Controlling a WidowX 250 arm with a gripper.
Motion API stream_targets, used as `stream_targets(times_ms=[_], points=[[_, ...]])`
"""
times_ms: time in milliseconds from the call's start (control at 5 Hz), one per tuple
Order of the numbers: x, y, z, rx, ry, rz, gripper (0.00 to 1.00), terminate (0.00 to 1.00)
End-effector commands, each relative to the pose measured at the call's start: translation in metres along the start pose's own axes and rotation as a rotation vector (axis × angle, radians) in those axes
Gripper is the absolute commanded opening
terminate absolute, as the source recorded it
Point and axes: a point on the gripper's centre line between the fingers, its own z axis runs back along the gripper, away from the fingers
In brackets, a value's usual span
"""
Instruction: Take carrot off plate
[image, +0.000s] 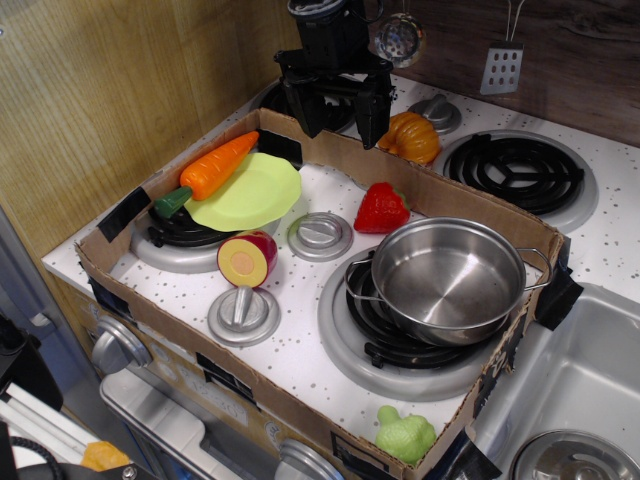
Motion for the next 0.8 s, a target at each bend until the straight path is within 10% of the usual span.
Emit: stream_targets(times_ms=[0, 600], points=[[0.0, 0.0, 0.0, 0.0, 0.0, 0.0, 1.0, 0.0], [-0.018, 0.023, 0.015, 0.055, -0.056, 0.122, 1.0, 0.0]])
